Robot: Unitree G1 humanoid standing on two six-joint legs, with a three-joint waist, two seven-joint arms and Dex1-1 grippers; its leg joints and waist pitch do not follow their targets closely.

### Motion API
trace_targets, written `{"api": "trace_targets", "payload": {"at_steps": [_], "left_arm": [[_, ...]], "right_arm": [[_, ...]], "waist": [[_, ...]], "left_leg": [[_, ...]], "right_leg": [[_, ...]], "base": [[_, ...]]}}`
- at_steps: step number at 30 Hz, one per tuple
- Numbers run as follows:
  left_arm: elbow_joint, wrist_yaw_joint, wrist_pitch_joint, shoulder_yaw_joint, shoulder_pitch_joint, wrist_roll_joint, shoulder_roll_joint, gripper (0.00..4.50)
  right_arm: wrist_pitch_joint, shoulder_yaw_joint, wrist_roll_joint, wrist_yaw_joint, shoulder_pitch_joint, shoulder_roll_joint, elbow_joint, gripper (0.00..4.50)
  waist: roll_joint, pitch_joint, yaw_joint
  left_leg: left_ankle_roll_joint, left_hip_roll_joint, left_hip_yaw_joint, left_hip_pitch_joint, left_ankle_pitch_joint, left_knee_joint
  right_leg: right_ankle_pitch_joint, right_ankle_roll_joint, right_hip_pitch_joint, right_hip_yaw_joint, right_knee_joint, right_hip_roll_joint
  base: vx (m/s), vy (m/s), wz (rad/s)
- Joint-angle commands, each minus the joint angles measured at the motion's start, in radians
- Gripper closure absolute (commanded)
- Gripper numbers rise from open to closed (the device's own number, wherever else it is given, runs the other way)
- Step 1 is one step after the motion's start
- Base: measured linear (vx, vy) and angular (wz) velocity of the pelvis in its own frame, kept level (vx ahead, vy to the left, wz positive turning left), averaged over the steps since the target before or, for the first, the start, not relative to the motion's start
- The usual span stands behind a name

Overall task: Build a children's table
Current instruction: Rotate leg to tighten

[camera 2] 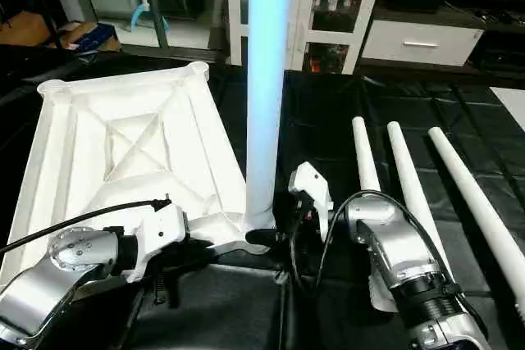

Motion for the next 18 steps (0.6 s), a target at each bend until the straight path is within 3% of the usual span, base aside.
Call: {"api": "trace_targets", "payload": {"at_steps": [1, 4, 9, 15, 18], "left_arm": [[-0.004, -0.016, 0.006, -0.027, -0.003, 0.006, 0.005, 4.50], [-0.004, -0.016, 0.007, -0.028, -0.004, 0.004, 0.004, 4.50], [-0.002, -0.014, 0.008, -0.028, -0.004, 0.005, 0.003, 4.50], [0.011, 0.006, 0.018, -0.031, -0.008, 0.021, -0.006, 4.50], [0.046, 0.064, 0.057, -0.029, -0.029, 0.046, -0.044, 4.50]], "right_arm": [[-0.010, 0.005, -0.007, 0.010, 0.002, -0.006, 0.000, 0.91], [-0.011, 0.004, -0.008, 0.015, 0.002, -0.005, 0.003, 1.35], [-0.017, -0.002, -0.008, -0.002, 0.003, 0.004, 0.009, 1.66], [-0.037, -0.029, -0.017, -0.090, -0.003, 0.046, 0.034, 1.72], [-0.048, -0.053, -0.073, -0.279, -0.015, 0.113, 0.097, 1.73]], "waist": [[-0.001, -0.055, 0.001], [0.000, -0.058, 0.001], [-0.003, -0.058, 0.002], [-0.005, -0.053, -0.003], [-0.004, -0.049, -0.012]], "left_leg": [[0.039, 0.063, -0.025, 0.010, -0.213, -0.077], [0.044, 0.063, -0.025, 0.010, -0.197, -0.075], [0.054, 0.063, -0.024, 0.008, -0.179, -0.074], [0.036, 0.062, -0.025, 0.009, -0.229, -0.076], [0.008, 0.059, -0.029, 0.007, -0.257, -0.081]], "right_leg": [[-0.285, -0.195, 0.041, 0.055, -0.072, -0.082], [-0.257, -0.202, 0.042, 0.054, -0.069, -0.081], [-0.232, -0.213, 0.044, 0.053, -0.065, -0.081], [-0.334, -0.186, 0.040, 0.053, -0.075, -0.082], [-0.405, -0.160, 0.038, 0.051, -0.081, -0.083]], "base": [[0.000, 0.000, 0.00], [0.000, 0.000, 0.00], [0.000, 0.000, 0.00], [0.000, 0.000, 0.00], [0.000, 0.000, 0.00]]}}
